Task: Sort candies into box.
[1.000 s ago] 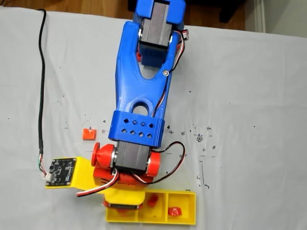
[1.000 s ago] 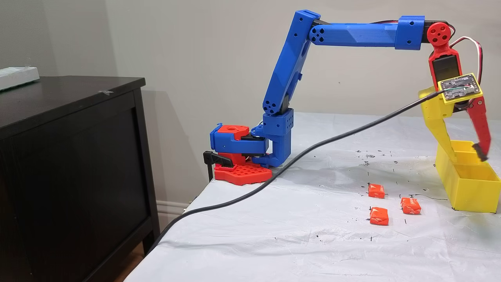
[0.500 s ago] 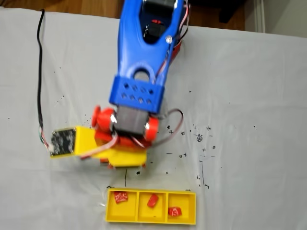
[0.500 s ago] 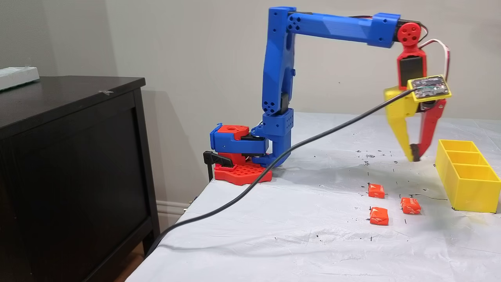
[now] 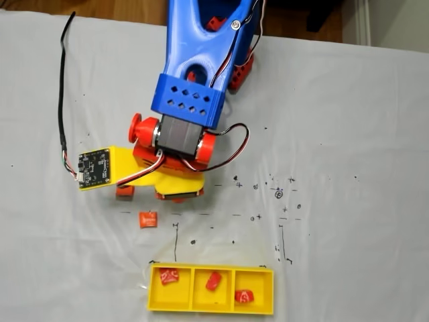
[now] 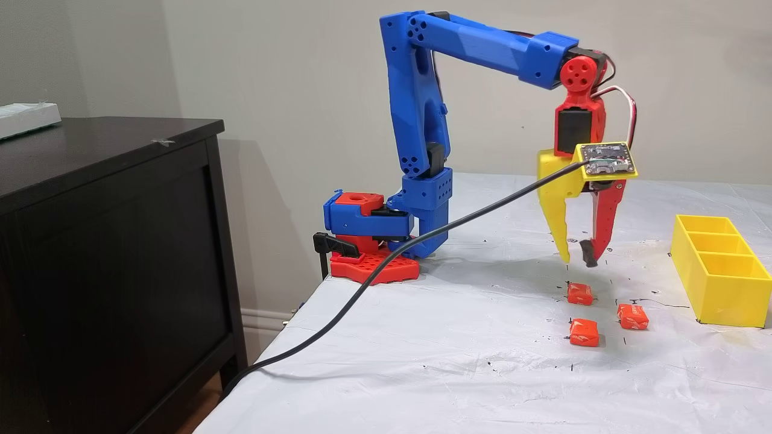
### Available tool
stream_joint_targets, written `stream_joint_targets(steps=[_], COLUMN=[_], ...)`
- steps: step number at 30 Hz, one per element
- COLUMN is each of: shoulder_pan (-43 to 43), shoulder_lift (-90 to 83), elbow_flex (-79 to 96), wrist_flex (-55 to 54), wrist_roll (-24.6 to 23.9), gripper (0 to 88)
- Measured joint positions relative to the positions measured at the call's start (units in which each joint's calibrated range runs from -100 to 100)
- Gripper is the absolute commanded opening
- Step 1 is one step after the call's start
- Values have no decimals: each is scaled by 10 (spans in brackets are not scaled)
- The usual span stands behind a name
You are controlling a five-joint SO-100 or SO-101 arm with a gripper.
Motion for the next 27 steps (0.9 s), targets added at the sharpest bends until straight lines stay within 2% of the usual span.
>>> stream_joint_targets(steps=[5, 8, 27], shoulder_pan=[0, 0, 27], shoulder_lift=[-2, -3, 46], elbow_flex=[7, 15, 25], wrist_flex=[-3, -15, -31], wrist_roll=[0, 3, 26], gripper=[190, 239, 293])
